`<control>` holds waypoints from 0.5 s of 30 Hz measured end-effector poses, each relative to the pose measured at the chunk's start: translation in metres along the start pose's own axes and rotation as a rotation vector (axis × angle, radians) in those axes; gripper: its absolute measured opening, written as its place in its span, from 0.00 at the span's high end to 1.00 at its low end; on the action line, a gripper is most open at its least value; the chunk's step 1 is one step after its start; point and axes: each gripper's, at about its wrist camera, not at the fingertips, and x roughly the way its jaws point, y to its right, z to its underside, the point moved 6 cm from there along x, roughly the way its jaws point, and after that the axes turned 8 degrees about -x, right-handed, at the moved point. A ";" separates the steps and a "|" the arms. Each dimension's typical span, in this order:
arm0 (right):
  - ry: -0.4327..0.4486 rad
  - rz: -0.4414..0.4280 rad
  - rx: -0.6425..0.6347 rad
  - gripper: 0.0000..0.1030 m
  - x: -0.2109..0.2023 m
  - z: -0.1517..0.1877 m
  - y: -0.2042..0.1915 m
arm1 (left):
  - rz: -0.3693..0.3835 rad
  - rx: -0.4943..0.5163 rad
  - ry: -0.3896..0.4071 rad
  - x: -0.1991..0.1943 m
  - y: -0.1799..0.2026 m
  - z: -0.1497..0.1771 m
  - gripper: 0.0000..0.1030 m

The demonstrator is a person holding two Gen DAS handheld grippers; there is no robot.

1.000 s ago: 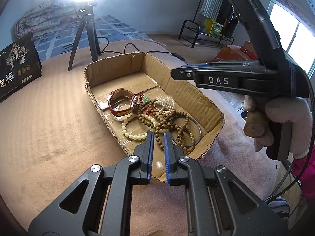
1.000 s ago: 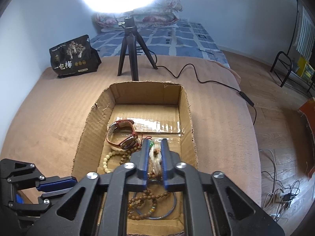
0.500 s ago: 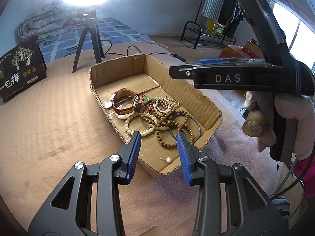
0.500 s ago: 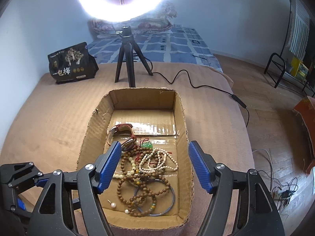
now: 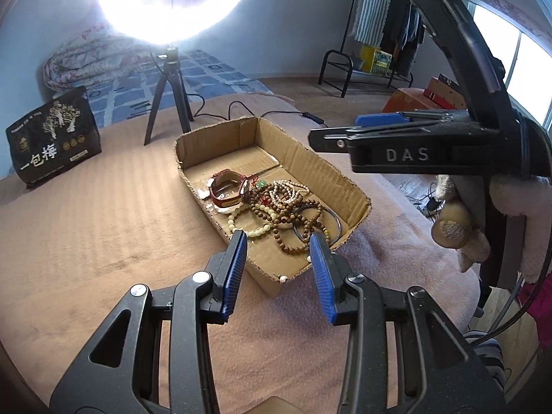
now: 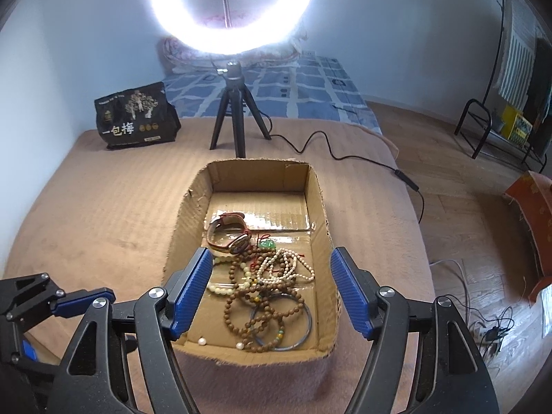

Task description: Organize jewelry

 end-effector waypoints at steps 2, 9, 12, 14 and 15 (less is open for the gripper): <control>0.006 0.009 0.003 0.31 -0.009 0.001 -0.002 | -0.003 -0.006 0.012 -0.012 -0.001 0.001 0.63; 0.049 0.060 0.034 0.22 -0.055 0.015 -0.012 | -0.031 -0.004 0.058 -0.054 -0.001 0.010 0.63; 0.057 0.090 0.037 0.22 -0.072 0.021 -0.016 | -0.043 -0.002 0.073 -0.072 0.000 0.016 0.62; 0.065 0.109 0.036 0.22 -0.084 0.025 -0.019 | -0.050 -0.004 0.083 -0.085 0.001 0.020 0.55; 0.069 0.114 0.034 0.22 -0.088 0.026 -0.020 | -0.052 -0.005 0.089 -0.090 0.003 0.022 0.49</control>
